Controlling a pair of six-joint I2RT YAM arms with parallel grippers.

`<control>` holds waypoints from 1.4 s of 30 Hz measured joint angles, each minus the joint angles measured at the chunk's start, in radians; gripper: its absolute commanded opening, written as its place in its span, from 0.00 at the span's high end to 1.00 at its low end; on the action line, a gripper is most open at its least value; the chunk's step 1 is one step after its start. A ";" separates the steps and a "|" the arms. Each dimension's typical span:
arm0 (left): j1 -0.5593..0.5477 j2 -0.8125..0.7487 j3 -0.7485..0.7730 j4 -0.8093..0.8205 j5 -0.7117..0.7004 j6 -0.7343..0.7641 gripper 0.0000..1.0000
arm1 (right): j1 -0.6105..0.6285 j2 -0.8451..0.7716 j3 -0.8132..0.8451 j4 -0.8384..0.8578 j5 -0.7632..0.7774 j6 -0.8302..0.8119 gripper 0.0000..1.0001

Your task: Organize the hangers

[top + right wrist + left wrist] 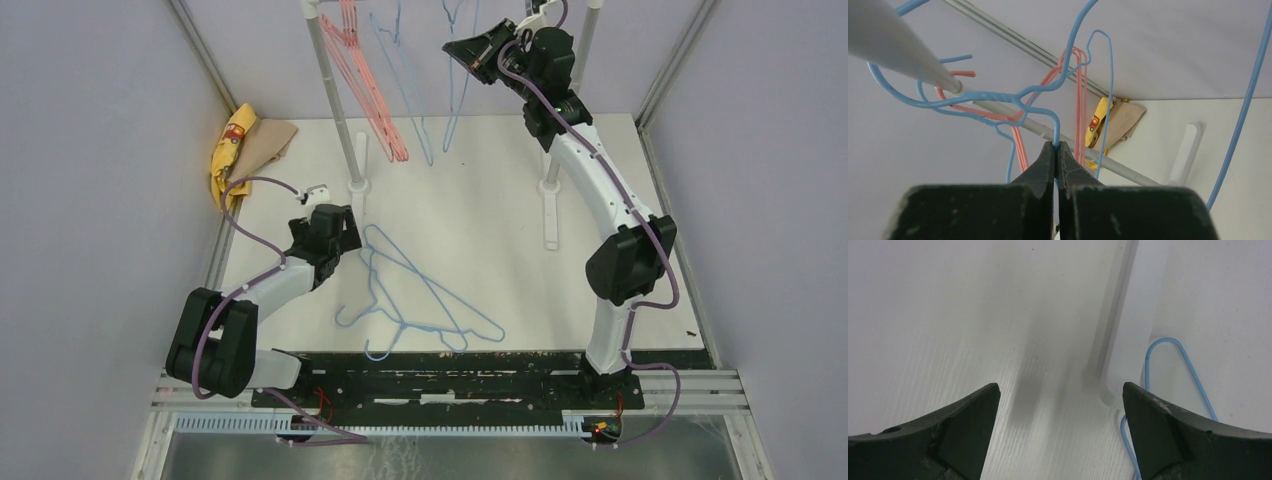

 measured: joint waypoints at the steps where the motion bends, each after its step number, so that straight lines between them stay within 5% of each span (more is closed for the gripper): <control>1: 0.000 0.000 0.000 0.000 0.000 0.000 0.01 | 0.003 0.009 0.006 -0.007 0.000 0.001 0.99; 17: 0.000 0.002 0.000 0.000 0.000 0.000 0.01 | 0.074 0.103 0.172 -0.148 -0.011 -0.039 0.98; 22: 0.000 0.002 0.000 0.000 0.000 0.000 0.01 | 0.078 0.103 0.158 -0.126 -0.012 -0.043 0.76; 24: 0.000 0.002 0.000 0.000 0.000 0.000 0.01 | 0.077 0.098 0.136 -0.114 -0.014 -0.051 0.59; 26: 0.000 0.002 0.000 0.000 0.000 0.000 0.01 | 0.078 0.080 0.090 -0.109 -0.013 -0.076 0.44; 30: 0.000 0.002 0.000 -0.001 0.000 0.000 0.01 | 0.079 0.001 -0.058 -0.143 0.014 -0.145 0.30; 42: 0.000 0.005 0.000 -0.002 0.000 0.000 0.01 | 0.128 -0.576 -0.632 -0.185 0.260 -0.452 0.23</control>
